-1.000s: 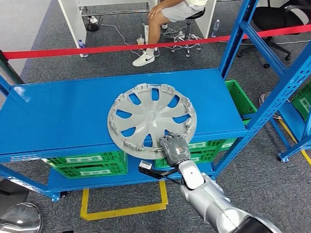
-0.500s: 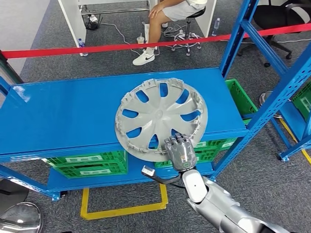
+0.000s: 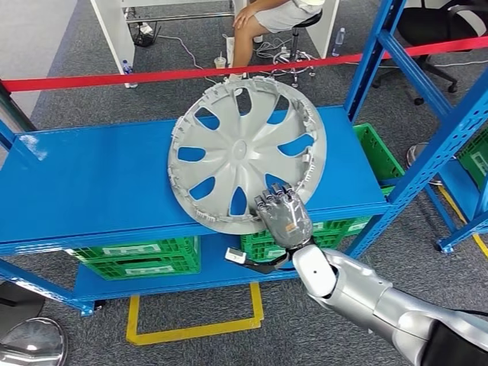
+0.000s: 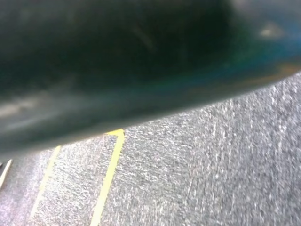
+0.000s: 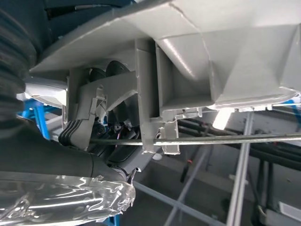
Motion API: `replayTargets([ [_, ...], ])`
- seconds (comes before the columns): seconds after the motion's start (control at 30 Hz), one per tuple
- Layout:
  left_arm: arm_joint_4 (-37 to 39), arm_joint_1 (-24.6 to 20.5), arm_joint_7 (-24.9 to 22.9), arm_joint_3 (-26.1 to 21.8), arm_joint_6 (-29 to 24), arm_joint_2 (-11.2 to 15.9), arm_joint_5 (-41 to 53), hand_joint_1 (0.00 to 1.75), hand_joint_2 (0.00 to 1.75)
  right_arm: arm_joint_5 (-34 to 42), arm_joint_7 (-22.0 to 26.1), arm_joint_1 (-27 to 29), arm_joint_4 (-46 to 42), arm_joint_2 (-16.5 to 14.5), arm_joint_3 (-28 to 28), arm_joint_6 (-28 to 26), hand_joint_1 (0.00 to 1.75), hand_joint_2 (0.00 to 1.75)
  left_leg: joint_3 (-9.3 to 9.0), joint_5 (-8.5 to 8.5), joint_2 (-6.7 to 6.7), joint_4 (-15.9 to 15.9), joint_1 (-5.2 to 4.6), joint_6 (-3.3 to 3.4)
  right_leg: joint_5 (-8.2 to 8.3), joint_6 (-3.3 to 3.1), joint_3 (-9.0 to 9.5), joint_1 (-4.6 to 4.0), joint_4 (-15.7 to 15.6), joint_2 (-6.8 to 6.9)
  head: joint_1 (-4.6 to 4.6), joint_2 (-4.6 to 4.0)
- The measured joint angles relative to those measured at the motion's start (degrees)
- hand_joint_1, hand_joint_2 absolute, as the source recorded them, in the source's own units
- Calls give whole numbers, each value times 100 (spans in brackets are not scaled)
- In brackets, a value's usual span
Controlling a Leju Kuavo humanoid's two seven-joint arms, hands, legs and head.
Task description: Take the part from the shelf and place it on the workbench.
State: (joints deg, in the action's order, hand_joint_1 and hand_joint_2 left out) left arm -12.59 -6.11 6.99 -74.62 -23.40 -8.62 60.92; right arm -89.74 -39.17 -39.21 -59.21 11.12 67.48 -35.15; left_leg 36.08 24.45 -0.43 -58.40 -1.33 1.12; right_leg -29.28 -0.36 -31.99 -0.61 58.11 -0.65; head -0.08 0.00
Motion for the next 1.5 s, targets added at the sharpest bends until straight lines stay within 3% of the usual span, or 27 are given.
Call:
replayTargets([
  [0.07,0,-2,-19,0,-68,-5,1,0,175,-2,0,-13,-39,11,79,-5,175,175,0,0,-1,0,0,0,0,0,0,0,0,3,-1,0],
  [0.6,0,-13,3,-9,-41,-34,-40,0,175,-1,-1,39,-53,11,423,-48,175,175,1,0,-1,0,0,0,0,0,-1,0,0,2,-1,0],
  [0.73,-1,-13,3,-10,-17,-37,-43,0,0,-1,0,40,-48,11,431,-61,175,175,1,0,-1,0,0,0,0,0,0,0,0,2,1,0],
  [1.5,0,-13,12,-14,58,-36,-74,0,0,-1,0,122,95,9,558,-168,175,175,2,0,-1,0,0,0,0,0,1,0,0,3,-1,0],
])
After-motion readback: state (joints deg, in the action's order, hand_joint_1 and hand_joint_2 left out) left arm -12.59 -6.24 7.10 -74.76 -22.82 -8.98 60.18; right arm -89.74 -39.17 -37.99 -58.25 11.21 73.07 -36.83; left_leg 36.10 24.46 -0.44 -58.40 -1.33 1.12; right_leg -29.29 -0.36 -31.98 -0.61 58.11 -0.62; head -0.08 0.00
